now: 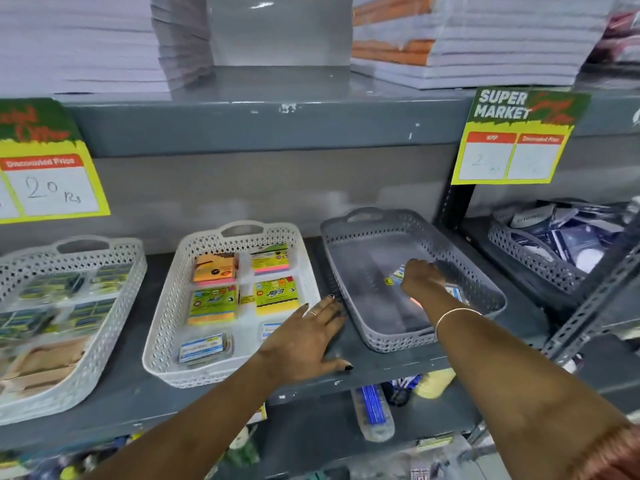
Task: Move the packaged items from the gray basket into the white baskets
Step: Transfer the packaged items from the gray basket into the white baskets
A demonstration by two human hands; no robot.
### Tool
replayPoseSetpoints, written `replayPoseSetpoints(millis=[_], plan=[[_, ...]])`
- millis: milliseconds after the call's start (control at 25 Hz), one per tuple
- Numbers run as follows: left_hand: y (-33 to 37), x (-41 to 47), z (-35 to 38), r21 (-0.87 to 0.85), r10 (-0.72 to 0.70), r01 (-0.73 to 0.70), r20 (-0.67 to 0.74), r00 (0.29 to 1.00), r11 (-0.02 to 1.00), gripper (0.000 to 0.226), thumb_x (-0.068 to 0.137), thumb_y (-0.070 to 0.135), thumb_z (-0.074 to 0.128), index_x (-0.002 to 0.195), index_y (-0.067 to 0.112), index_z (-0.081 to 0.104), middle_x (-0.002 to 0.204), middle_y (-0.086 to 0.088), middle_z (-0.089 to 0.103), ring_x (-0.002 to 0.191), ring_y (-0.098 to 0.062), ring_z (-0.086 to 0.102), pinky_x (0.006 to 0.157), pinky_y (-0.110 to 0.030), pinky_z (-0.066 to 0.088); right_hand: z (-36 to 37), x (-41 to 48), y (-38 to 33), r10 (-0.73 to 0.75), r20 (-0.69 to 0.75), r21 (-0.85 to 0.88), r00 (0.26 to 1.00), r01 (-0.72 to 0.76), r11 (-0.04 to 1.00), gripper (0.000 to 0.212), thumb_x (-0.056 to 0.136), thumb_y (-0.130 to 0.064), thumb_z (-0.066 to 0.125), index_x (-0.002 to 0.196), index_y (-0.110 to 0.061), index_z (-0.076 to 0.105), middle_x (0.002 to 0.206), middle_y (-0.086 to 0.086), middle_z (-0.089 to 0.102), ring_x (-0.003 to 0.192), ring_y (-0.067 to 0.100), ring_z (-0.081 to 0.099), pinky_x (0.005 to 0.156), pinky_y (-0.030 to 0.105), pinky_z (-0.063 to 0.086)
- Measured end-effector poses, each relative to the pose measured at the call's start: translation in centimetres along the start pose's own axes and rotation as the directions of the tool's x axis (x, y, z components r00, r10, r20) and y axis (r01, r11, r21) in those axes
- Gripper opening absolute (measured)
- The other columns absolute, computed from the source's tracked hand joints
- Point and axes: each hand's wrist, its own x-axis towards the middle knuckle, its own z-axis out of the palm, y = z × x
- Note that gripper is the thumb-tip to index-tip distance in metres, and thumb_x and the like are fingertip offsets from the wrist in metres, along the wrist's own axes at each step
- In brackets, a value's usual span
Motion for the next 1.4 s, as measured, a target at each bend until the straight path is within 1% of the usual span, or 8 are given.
replayPoseSetpoints(millis=[240, 400, 480, 640, 840, 960, 1240, 1400], plan=[[-0.7, -1.6, -0.9, -0.053, -0.156, 0.153, -0.063, 0.986, 0.987, 0.080, 0.085, 0.068, 0.029, 0.147, 0.020, 0.013, 0.159, -0.002, 0.007, 0.145, -0.017, 0.002, 0.118, -0.040, 0.008, -3.5, -2.3, -3.4, -0.110, -0.120, 0.210, 0.987, 0.134, 0.968, 0.058, 0.088, -0.029, 0.062, 0.136, -0.002, 0.044, 0.141, 0.018, 0.049, 0.131, 0.032, 0.048, 0.102, 0.041, 0.046], [-4.7, -7.2, -0.9, -0.081, -0.345, 0.338, -0.104, 0.933, 0.938, 0.118, 0.053, 0.086, -0.021, 0.147, 0.023, 0.010, 0.159, 0.000, 0.004, 0.146, -0.019, 0.002, 0.118, -0.042, 0.008, -5.4, -5.5, -8.2, -0.277, -0.170, 0.315, 0.946, 0.318, 0.894, 0.068, 0.083, -0.033, 0.066, 0.139, -0.003, 0.041, 0.141, 0.017, 0.048, 0.130, 0.031, 0.048, 0.104, 0.037, 0.044], [-6.5, -10.2, -0.2, -0.104, -0.445, 0.435, -0.104, 0.890, 0.894, 0.126, 0.044, 0.086, -0.029, 0.148, 0.024, 0.009, 0.159, 0.000, 0.004, 0.146, -0.019, 0.003, 0.118, -0.042, 0.009, -5.4, -7.6, -10.8, -0.416, -0.155, 0.304, 0.896, 0.444, 0.843, 0.062, 0.081, -0.027, 0.069, 0.132, -0.002, 0.045, 0.135, 0.019, 0.052, 0.124, 0.033, 0.052, 0.094, 0.033, 0.046], [-7.9, -14.0, 1.1, -0.130, -0.549, 0.536, -0.106, 0.829, 0.834, 0.128, 0.045, 0.084, -0.031, 0.147, 0.022, 0.013, 0.159, -0.002, 0.010, 0.146, -0.019, 0.005, 0.118, -0.041, 0.009, -4.0, -12.1, -14.7, -0.643, 0.061, 0.199, 0.763, 0.622, 0.757, 0.055, 0.084, -0.024, 0.066, 0.128, 0.001, 0.043, 0.130, 0.020, 0.052, 0.113, 0.032, 0.055, 0.077, 0.031, 0.040], [-7.5, -15.1, 1.5, -0.143, -0.545, 0.530, -0.102, 0.832, 0.836, 0.130, 0.047, 0.080, -0.036, 0.146, 0.018, 0.020, 0.157, -0.004, 0.015, 0.145, -0.021, 0.008, 0.118, -0.042, 0.007, -1.1, -14.0, -15.6, -0.643, 0.282, 0.084, 0.713, 0.649, 0.756, 0.049, 0.085, -0.014, 0.062, 0.128, 0.000, 0.042, 0.131, 0.019, 0.051, 0.099, 0.025, 0.051, 0.078, 0.032, 0.042], [-7.5, -15.0, 1.5, -0.134, -0.552, 0.538, -0.119, 0.825, 0.832, 0.128, 0.048, 0.077, -0.038, 0.145, 0.020, 0.022, 0.157, -0.002, 0.016, 0.145, -0.019, 0.008, 0.118, -0.042, 0.007, -0.9, -14.7, -15.4, -0.627, 0.325, 0.074, 0.708, 0.642, 0.763, 0.056, 0.086, -0.011, 0.063, 0.135, 0.000, 0.036, 0.135, 0.019, 0.048, 0.107, 0.029, 0.052, 0.078, 0.032, 0.041], [-7.5, -15.1, 1.6, -0.123, -0.555, 0.542, -0.117, 0.824, 0.831, 0.125, 0.051, 0.076, -0.037, 0.144, 0.020, 0.026, 0.157, -0.002, 0.018, 0.145, -0.020, 0.010, 0.118, -0.043, 0.007, 0.3, -15.4, -15.5, -0.655, 0.264, 0.085, 0.708, 0.659, 0.747, 0.062, 0.086, -0.010, 0.062, 0.142, -0.009, 0.036, 0.144, 0.016, 0.046, 0.128, 0.033, 0.049, 0.102, 0.036, 0.045], [-7.5, -15.1, 1.7, -0.106, -0.547, 0.538, -0.102, 0.831, 0.836, 0.100, 0.071, 0.077, -0.012, 0.144, 0.020, 0.024, 0.157, -0.002, 0.017, 0.145, -0.020, 0.008, 0.118, -0.043, 0.006, 0.5, -15.4, -15.2, -0.656, 0.253, 0.087, 0.711, 0.659, 0.747, 0.066, 0.086, -0.015, 0.063, 0.145, -0.014, 0.034, 0.147, 0.017, 0.041, 0.132, 0.033, 0.043, 0.106, 0.038, 0.042]])
